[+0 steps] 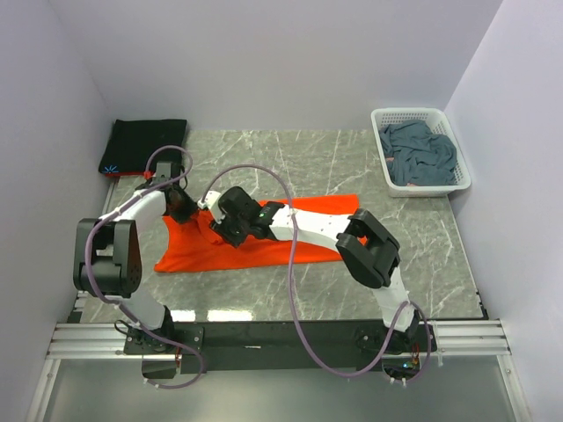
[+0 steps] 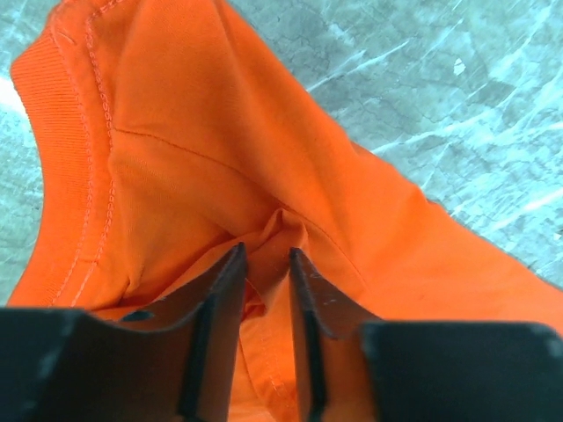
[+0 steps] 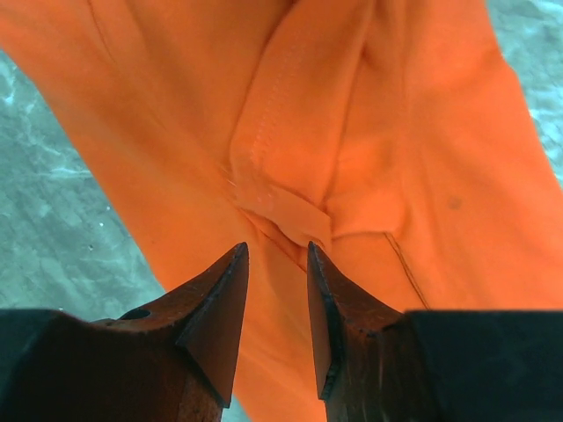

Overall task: Fold and stack the t-shirts
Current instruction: Fold the tshirt

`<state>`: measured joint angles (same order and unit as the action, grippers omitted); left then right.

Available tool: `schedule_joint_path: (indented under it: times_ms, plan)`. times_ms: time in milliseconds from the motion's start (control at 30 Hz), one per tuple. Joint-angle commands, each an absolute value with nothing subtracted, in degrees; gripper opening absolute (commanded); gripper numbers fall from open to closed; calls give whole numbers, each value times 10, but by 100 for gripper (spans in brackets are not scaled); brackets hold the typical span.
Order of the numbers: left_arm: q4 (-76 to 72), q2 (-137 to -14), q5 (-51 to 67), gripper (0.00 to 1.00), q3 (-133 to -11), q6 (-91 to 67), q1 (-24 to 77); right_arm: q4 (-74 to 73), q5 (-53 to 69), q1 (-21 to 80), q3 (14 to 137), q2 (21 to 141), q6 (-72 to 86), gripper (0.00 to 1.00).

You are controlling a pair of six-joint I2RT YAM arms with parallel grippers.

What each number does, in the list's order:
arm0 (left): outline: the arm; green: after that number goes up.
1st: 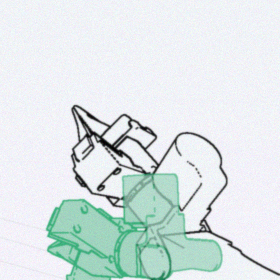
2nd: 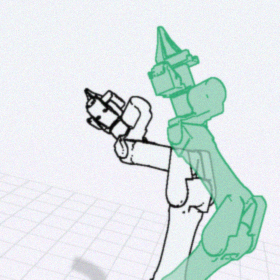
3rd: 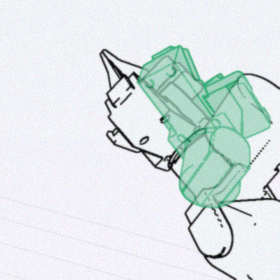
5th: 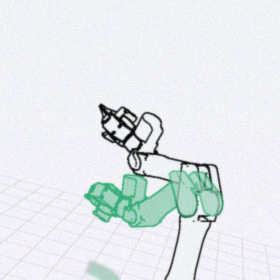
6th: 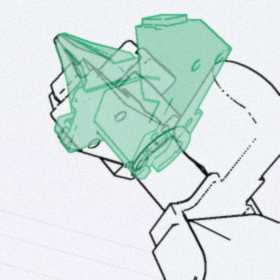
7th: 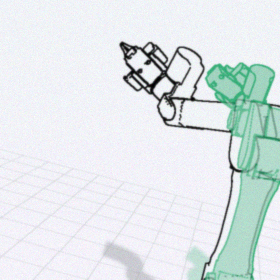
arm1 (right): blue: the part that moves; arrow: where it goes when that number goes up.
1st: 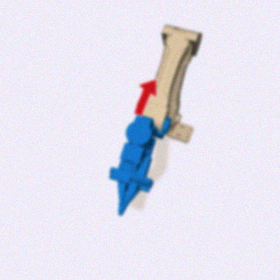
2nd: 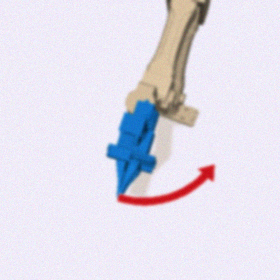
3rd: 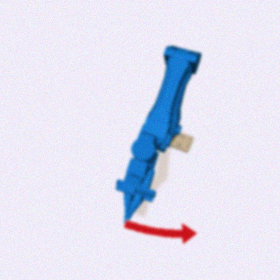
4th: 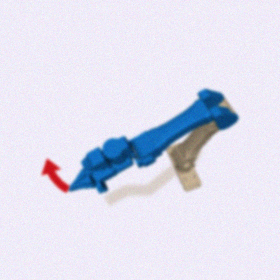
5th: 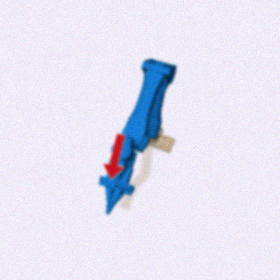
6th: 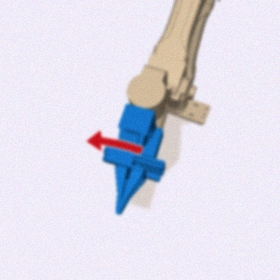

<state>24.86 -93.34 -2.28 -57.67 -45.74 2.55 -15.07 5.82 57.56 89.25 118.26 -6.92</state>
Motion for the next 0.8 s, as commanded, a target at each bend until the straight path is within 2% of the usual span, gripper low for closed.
schedule_joint_path:
  times_ms: [0,233,300,367,500,633,767]
  plan:
    - [236,-941,-12,32,-594,-449,24,-158,74,586,933,1198,-92,41]
    - [242,-943,-27,19,-599,-442,24,-162,70,594,964,1223,-109,41]
    - [245,-944,-30,8,-602,-438,24,-166,74,594,974,1230,-111,40]
    - [249,-942,-35,3,-605,-436,24,-169,77,595,979,1237,-114,40]
    - [250,-940,-37,1,-606,-433,24,-182,83,595,995,1248,-118,38]
    - [251,-945,-34,1,-612,-434,24,-172,75,595,986,1251,-120,30]
    - [258,-947,-39,1,-622,-432,23,-166,69,594,983,1252,-122,25]
